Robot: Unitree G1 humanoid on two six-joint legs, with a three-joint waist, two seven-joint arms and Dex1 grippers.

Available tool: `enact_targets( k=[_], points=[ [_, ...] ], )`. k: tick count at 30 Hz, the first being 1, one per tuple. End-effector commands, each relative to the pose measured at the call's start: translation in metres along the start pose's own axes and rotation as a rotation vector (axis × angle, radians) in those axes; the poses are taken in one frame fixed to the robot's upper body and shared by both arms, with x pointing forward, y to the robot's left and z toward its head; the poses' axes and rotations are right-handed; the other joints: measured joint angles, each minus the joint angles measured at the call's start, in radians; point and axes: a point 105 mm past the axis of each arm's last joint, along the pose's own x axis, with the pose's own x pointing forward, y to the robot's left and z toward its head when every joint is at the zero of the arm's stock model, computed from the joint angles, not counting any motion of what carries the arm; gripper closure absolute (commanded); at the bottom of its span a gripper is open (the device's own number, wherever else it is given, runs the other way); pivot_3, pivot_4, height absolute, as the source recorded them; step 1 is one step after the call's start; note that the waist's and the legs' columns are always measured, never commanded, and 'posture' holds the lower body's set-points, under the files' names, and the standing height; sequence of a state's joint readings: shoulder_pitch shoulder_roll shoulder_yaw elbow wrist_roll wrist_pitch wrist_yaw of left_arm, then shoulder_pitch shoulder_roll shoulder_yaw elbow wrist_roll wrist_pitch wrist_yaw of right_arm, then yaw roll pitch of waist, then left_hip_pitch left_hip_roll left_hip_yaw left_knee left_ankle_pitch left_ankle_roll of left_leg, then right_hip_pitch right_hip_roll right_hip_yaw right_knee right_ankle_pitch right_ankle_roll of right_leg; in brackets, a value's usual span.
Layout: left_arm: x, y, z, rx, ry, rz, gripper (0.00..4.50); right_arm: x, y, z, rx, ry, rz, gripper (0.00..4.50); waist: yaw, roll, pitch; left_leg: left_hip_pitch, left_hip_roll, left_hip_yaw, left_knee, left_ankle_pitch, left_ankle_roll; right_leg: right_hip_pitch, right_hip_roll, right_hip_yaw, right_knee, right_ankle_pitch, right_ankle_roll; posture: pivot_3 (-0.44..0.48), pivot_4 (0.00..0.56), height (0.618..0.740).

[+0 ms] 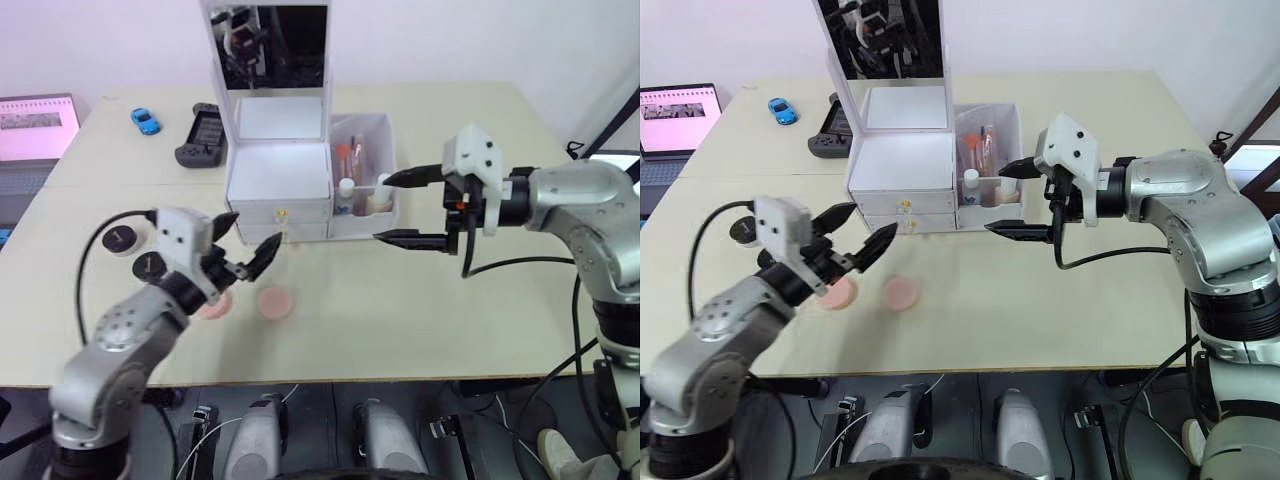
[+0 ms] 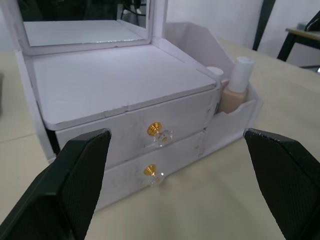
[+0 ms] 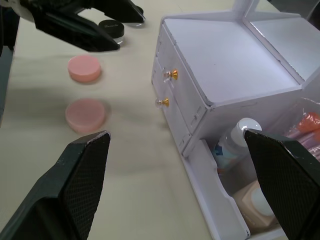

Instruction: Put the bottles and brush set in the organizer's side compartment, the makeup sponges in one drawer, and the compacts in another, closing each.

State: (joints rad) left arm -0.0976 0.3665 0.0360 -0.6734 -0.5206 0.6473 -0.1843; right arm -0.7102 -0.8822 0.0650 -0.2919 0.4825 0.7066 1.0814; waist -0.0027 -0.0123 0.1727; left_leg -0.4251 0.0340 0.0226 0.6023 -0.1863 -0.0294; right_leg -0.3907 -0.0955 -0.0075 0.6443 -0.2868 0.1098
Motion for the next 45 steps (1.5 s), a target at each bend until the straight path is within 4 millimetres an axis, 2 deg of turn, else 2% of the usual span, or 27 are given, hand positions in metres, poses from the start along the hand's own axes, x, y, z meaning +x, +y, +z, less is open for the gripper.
enact_targets(
  k=[1, 3, 8, 11, 16, 24, 27, 28, 31, 32, 38, 45],
  points=[
    [0.012, 0.0, -0.007, 0.018, -0.027, 0.088, 0.03, -0.005, -0.003, 0.006, -0.072, 0.008, -0.044, 0.0, 0.007, 0.0, 0.0, 0.0, 0.0, 0.0, 0.002, -0.001, 0.002, 0.0, 0.0, 0.0, 0.0, 0.0, 0.0, 0.0, 0.15, 0.74],
    [0.019, -0.005, -0.01, -0.012, -0.045, 0.101, 0.03, -0.008, -0.003, 0.003, -0.065, 0.034, -0.039, 0.0, 0.012, 0.0, 0.0, -0.001, 0.001, 0.0, 0.007, -0.005, 0.008, 0.001, 0.002, 0.0, 0.001, 0.0, 0.0, 0.0, 0.15, 0.74],
    [0.031, -0.007, -0.016, -0.029, -0.066, 0.138, 0.03, -0.017, -0.004, 0.005, -0.073, 0.056, -0.061, 0.0, 0.016, 0.0, 0.0, -0.001, 0.001, 0.0, 0.01, -0.005, 0.008, 0.002, 0.002, 0.001, 0.001, -0.001, -0.001, 0.0, 0.15, 0.74],
    [0.037, -0.01, -0.016, -0.044, -0.084, 0.123, 0.9, -0.02, -0.007, 0.006, -0.079, 0.069, -0.082, 0.0, 0.016, 0.0, 0.0, -0.001, 0.001, 0.0, 0.01, -0.005, 0.008, 0.002, 0.002, 0.001, 0.001, -0.001, -0.001, 0.0, 0.15, 0.74],
    [0.045, -0.013, -0.019, -0.044, -0.091, 0.142, 0.9, -0.022, -0.008, -0.002, -0.106, 0.115, -0.117, 0.0, 0.017, 0.0, 0.0, -0.002, 0.001, 0.0, 0.01, -0.005, 0.008, 0.002, 0.002, 0.001, 0.0, -0.001, -0.001, 0.0, 0.15, 0.74],
    [0.051, -0.016, -0.02, -0.041, -0.095, 0.139, 0.9, -0.022, -0.012, 0.004, -0.118, 0.108, -0.141, 0.0, 0.018, 0.0, 0.0, -0.002, 0.001, 0.0, 0.01, -0.005, 0.008, 0.002, 0.002, 0.001, 0.001, -0.001, -0.001, 0.0, 0.15, 0.74],
    [0.051, -0.017, -0.02, -0.04, -0.098, 0.139, 1.79, -0.021, -0.013, 0.007, -0.122, 0.099, -0.146, 0.0, 0.017, 0.0, 0.0, -0.002, 0.001, 0.0, 0.011, -0.005, 0.008, 0.002, 0.002, 0.001, 0.001, -0.001, -0.001, 0.0, 0.15, 0.74],
    [0.051, -0.018, -0.02, -0.04, -0.099, 0.137, 2.23, -0.021, -0.014, 0.008, -0.122, 0.096, -0.147, 0.0, 0.016, 0.0, 0.0, -0.002, 0.001, 0.0, 0.011, -0.005, 0.008, 0.002, 0.002, 0.001, 0.001, -0.001, -0.001, 0.0, 0.15, 0.74],
    [0.051, -0.02, -0.019, -0.032, -0.099, 0.133, 3.93, -0.02, -0.015, 0.008, -0.129, 0.094, -0.153, 0.0, 0.016, 0.0, 0.0, -0.002, 0.001, 0.0, 0.01, -0.005, 0.008, 0.002, 0.002, 0.001, 0.001, -0.001, -0.001, 0.0, 0.15, 0.74],
    [0.05, -0.02, -0.019, -0.032, -0.099, 0.133, 4.29, -0.02, -0.015, 0.008, -0.13, 0.095, -0.153, 0.0, 0.017, 0.0, 0.0, -0.002, 0.001, 0.0, 0.01, -0.005, 0.008, 0.002, 0.002, 0.001, 0.001, -0.001, -0.001, 0.0, 0.15, 0.74],
    [0.042, -0.023, -0.017, -0.04, -0.09, 0.108, 4.29, -0.017, -0.016, 0.006, -0.131, 0.093, -0.155, 0.0, 0.015, 0.0, 0.0, -0.002, 0.001, 0.0, 0.01, -0.005, 0.008, 0.002, 0.002, 0.001, 0.0, -0.001, -0.001, 0.0, 0.15, 0.74],
    [0.005, -0.032, -0.019, -0.048, -0.011, 0.029, 4.29, -0.003, -0.013, 0.002, -0.113, 0.061, -0.134, 0.0, 0.013, 0.0, 0.0, -0.002, 0.002, 0.0, 0.009, -0.005, 0.009, 0.001, 0.002, 0.001, 0.001, -0.001, -0.001, 0.0, 0.15, 0.74]
  ],
)
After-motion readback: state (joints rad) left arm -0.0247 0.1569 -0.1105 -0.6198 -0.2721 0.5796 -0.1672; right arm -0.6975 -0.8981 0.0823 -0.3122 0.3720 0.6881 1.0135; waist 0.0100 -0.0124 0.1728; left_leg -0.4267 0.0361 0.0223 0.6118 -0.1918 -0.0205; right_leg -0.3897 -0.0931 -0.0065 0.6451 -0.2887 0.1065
